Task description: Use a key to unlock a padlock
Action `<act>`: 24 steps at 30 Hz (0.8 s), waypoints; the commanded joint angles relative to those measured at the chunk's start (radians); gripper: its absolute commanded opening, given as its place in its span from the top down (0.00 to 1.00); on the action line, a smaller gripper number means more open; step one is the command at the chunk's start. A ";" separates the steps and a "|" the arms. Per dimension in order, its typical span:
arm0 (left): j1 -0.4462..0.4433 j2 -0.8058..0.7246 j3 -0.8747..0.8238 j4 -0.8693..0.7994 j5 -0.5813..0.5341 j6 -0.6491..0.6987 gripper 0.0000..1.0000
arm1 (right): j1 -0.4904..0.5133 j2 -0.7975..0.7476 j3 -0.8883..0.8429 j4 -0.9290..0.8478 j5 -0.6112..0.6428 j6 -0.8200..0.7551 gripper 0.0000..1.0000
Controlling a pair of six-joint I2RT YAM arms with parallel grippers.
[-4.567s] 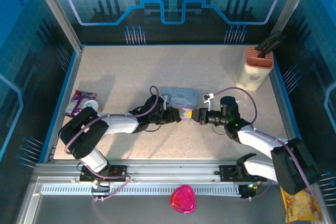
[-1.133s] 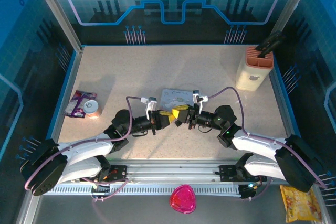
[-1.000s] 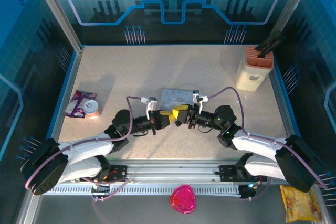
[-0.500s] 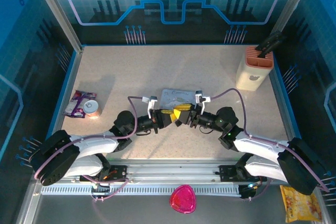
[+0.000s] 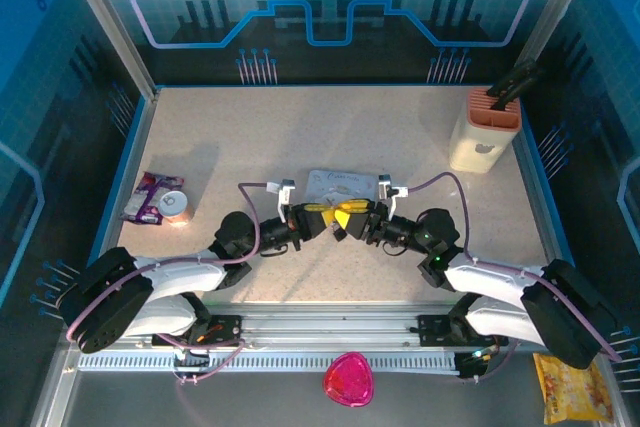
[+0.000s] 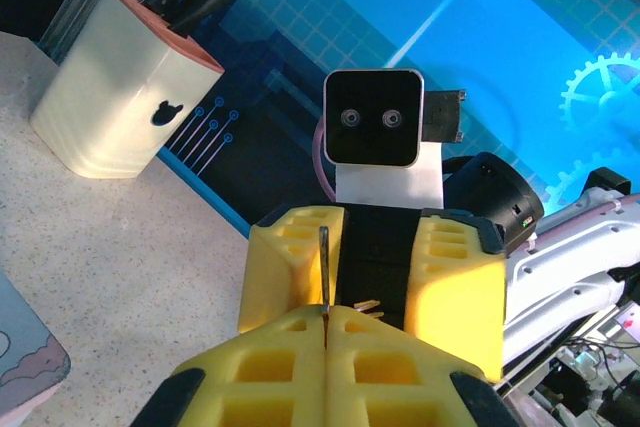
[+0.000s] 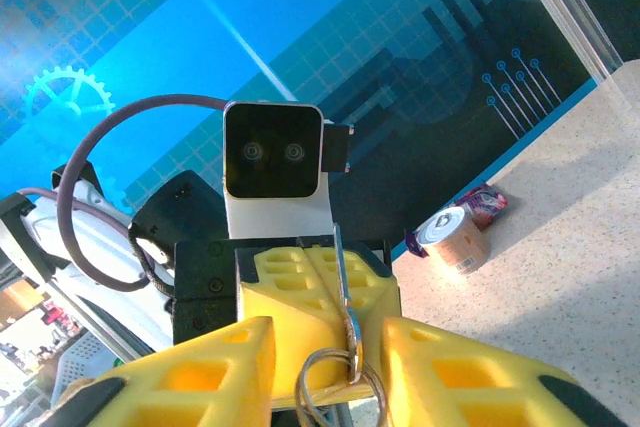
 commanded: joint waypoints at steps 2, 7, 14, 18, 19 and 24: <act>-0.003 0.011 0.013 0.072 0.012 -0.022 1.00 | -0.007 0.010 0.000 0.082 -0.018 0.012 0.70; -0.021 0.016 0.017 0.087 0.011 -0.021 1.00 | -0.008 0.040 0.006 0.128 -0.019 0.030 0.79; -0.036 0.042 0.031 0.105 0.038 -0.020 1.00 | -0.009 0.088 0.018 0.180 -0.036 0.054 0.98; -0.044 0.044 0.036 0.097 0.039 -0.013 1.00 | -0.009 0.098 0.022 0.175 -0.042 0.055 1.00; -0.046 0.042 0.036 0.096 0.038 -0.010 1.00 | -0.009 0.096 0.022 0.168 -0.044 0.054 1.00; -0.047 0.025 0.030 0.064 0.017 0.015 1.00 | -0.007 0.062 0.024 0.074 -0.042 0.020 1.00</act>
